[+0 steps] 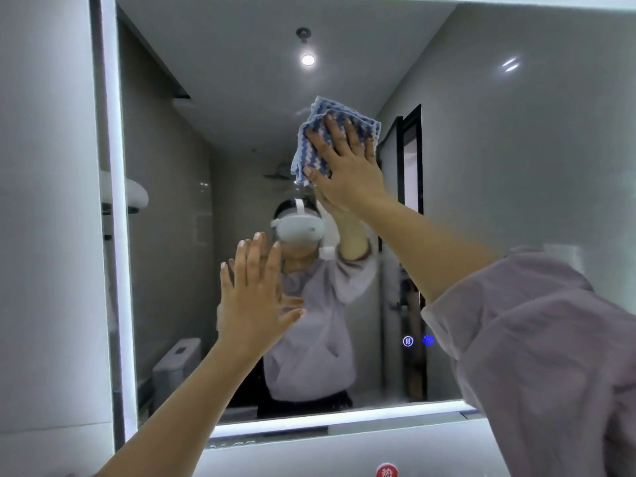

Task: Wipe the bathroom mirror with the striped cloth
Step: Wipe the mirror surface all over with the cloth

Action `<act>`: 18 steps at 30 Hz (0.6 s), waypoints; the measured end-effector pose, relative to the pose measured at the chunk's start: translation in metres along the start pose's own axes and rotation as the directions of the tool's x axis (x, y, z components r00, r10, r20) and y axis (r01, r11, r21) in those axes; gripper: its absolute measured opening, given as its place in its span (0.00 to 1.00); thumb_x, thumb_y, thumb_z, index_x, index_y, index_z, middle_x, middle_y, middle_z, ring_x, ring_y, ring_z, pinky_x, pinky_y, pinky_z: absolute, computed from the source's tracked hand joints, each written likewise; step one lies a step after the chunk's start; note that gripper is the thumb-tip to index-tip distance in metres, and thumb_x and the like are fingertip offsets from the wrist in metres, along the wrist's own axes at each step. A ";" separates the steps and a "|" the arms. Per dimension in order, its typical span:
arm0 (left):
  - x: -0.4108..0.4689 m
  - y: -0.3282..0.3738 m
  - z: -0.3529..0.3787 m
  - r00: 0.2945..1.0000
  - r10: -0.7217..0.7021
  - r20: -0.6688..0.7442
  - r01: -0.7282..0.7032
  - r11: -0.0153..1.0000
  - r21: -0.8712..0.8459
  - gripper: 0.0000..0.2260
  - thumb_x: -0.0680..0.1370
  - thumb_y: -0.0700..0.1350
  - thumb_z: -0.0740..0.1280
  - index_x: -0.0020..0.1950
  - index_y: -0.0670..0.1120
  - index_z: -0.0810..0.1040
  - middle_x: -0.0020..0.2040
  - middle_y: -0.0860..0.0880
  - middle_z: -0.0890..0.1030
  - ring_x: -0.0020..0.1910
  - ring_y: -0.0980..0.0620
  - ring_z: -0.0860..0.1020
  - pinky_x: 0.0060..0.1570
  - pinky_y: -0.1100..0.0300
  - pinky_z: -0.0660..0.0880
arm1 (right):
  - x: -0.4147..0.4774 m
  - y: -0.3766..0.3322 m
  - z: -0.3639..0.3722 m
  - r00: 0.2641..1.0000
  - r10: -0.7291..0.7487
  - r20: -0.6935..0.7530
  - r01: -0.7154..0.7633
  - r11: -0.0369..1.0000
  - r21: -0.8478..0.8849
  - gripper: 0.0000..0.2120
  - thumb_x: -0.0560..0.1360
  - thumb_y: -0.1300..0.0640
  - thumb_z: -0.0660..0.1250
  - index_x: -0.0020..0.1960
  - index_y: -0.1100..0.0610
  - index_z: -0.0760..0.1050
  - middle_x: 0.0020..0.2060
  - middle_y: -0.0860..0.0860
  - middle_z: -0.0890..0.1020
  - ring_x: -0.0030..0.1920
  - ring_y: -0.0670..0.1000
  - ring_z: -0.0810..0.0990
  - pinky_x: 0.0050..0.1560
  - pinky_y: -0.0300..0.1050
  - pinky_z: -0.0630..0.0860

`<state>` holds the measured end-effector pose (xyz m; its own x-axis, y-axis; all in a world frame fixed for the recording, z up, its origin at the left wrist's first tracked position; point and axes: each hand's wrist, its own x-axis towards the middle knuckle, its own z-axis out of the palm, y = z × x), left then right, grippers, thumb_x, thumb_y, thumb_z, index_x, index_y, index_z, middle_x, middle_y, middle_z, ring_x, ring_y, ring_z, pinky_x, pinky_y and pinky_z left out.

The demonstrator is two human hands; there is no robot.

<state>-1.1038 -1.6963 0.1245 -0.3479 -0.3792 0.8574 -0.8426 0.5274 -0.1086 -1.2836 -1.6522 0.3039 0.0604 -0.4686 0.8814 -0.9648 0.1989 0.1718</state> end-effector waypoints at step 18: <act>0.002 0.045 0.033 1.000 -0.023 0.014 0.023 1.000 0.018 0.53 0.61 0.60 0.76 0.76 0.39 0.53 0.76 0.36 0.52 0.74 0.35 0.52 0.66 0.33 0.56 | -0.263 0.057 0.096 0.997 0.025 0.066 -0.021 0.998 -0.051 0.27 0.81 0.39 0.43 0.77 0.47 0.57 0.77 0.54 0.57 0.77 0.58 0.49 0.74 0.57 0.44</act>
<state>-1.1561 -1.6980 0.1045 -0.3342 -0.4015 0.8527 -0.8575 0.5050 -0.0983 -1.3786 -1.6004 0.0397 0.0193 -0.5197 0.8542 -0.9518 0.2521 0.1749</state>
